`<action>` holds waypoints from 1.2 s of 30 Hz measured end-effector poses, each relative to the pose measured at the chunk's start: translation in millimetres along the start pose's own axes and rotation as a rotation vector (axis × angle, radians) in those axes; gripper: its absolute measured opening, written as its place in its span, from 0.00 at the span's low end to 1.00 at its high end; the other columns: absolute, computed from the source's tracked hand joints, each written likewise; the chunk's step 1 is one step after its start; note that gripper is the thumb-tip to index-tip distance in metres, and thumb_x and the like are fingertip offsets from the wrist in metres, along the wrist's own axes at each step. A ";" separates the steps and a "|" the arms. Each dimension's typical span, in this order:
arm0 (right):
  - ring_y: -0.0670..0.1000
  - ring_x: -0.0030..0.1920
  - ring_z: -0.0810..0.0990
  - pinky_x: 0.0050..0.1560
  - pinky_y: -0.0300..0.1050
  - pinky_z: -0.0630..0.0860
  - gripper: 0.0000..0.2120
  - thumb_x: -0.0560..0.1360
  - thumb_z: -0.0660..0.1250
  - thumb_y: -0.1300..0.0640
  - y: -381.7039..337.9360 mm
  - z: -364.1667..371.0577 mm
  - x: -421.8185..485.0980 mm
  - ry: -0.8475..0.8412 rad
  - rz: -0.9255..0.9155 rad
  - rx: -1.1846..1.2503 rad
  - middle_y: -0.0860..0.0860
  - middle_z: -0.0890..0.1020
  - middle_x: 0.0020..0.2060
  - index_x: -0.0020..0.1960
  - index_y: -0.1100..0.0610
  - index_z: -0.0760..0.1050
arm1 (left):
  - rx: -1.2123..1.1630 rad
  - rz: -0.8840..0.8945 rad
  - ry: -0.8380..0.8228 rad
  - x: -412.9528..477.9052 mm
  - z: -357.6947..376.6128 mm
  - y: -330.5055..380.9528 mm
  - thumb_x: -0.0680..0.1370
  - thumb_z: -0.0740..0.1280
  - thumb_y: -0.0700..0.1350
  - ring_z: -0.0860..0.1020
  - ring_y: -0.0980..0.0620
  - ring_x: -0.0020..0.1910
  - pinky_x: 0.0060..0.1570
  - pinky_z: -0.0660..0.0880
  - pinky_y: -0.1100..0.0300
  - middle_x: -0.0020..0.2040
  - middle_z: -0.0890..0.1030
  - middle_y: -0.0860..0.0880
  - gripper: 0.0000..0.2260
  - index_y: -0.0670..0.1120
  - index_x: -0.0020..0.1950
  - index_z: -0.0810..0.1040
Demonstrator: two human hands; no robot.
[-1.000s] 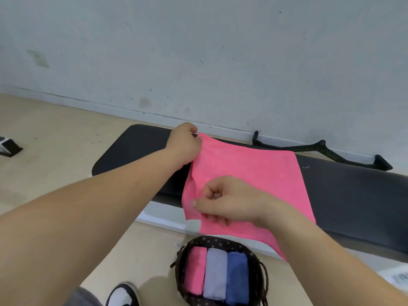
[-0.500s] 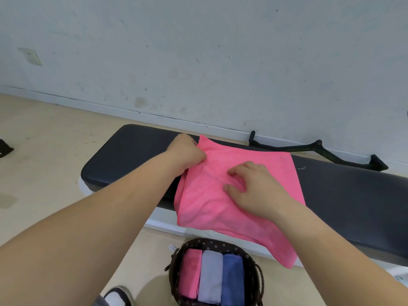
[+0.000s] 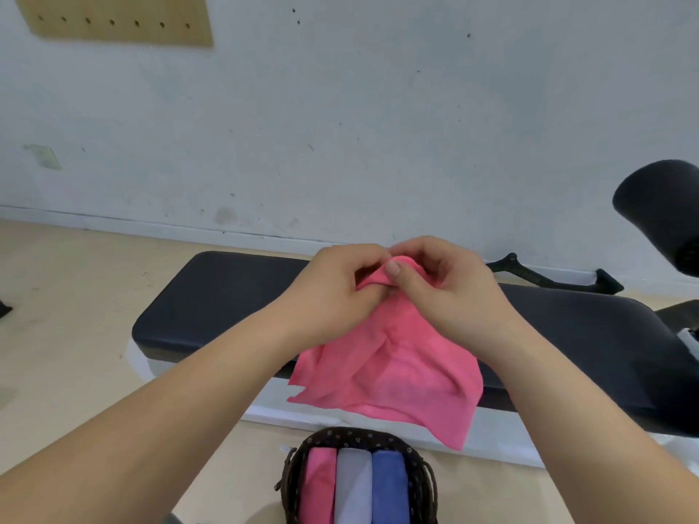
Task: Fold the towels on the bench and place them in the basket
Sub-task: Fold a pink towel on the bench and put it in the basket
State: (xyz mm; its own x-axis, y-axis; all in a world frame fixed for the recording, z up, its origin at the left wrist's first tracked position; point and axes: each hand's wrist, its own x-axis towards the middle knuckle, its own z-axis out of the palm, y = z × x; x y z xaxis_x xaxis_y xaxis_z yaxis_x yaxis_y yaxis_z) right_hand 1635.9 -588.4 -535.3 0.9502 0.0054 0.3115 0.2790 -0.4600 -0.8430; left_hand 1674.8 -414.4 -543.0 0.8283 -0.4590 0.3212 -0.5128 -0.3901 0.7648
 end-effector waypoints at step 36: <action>0.49 0.42 0.84 0.46 0.44 0.80 0.12 0.78 0.69 0.68 -5.2 -36.5 -31.8 -0.234 0.169 0.022 0.48 0.88 0.42 0.48 0.54 0.87 | 0.097 0.070 0.062 -40.7 0.9 0.9 0.80 0.68 0.35 0.82 0.62 0.50 0.50 0.73 0.73 0.49 0.84 0.60 0.13 0.52 0.54 0.85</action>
State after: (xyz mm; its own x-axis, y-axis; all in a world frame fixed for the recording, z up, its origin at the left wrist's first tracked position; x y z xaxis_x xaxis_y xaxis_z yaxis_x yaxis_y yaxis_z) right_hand 1599.2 -618.6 -524.8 0.9890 0.1357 0.0581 0.1140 -0.4524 -0.8845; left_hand 1640.4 -396.8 -555.9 0.8007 -0.4390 0.4078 -0.5866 -0.4356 0.6828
